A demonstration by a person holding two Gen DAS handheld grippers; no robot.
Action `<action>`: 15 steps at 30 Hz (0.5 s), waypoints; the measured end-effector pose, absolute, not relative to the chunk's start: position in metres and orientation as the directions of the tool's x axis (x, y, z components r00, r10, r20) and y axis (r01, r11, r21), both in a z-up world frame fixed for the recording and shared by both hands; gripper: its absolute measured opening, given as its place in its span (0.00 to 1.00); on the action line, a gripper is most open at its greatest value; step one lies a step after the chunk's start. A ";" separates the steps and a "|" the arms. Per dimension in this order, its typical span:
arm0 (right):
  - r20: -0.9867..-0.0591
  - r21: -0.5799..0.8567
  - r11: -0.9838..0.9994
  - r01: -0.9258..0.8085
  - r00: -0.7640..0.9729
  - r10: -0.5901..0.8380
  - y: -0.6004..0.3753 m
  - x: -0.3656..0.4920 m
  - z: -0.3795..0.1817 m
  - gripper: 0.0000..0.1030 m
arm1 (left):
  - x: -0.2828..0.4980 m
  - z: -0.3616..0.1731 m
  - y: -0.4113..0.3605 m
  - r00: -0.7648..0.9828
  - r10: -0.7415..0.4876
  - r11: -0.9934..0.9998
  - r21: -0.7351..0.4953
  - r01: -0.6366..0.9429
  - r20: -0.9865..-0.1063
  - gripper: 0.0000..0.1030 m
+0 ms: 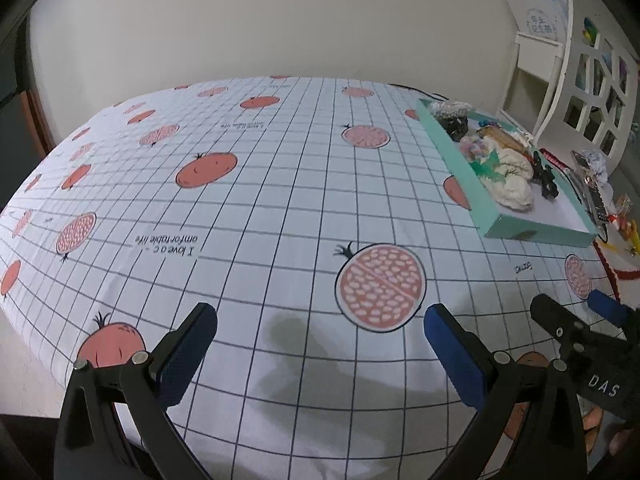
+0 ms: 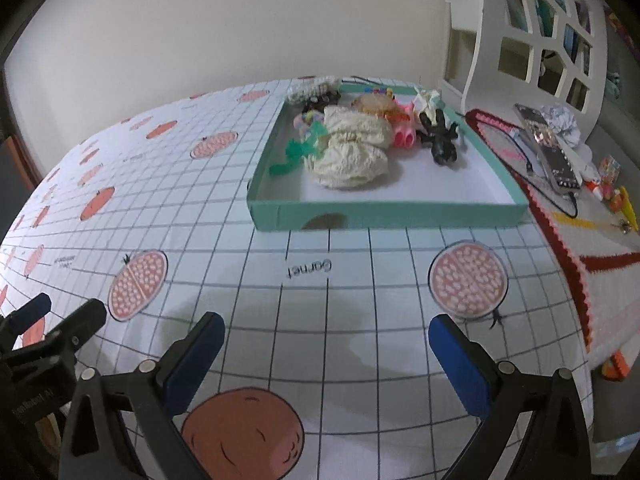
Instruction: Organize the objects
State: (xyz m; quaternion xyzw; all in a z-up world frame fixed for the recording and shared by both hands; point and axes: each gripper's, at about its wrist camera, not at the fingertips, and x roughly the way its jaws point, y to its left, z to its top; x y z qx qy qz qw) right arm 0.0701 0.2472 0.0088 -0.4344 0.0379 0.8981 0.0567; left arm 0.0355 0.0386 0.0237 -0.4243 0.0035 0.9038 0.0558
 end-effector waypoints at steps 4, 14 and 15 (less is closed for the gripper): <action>-0.802 0.011 -0.991 -0.134 -0.593 0.072 0.246 0.070 0.000 1.00 | 0.035 0.015 0.039 -0.618 0.073 -0.995 -0.013 -0.100 -0.783 1.00; -0.812 -0.019 -0.987 -0.157 -0.574 0.107 0.251 0.070 -0.008 1.00 | 0.031 0.001 0.035 -0.584 0.049 -0.997 -0.005 -0.077 -0.811 1.00; -0.812 -0.019 -0.987 -0.160 -0.574 0.108 0.252 0.070 -0.008 1.00 | 0.031 0.001 0.035 -0.585 0.048 -0.997 -0.003 -0.078 -0.809 1.00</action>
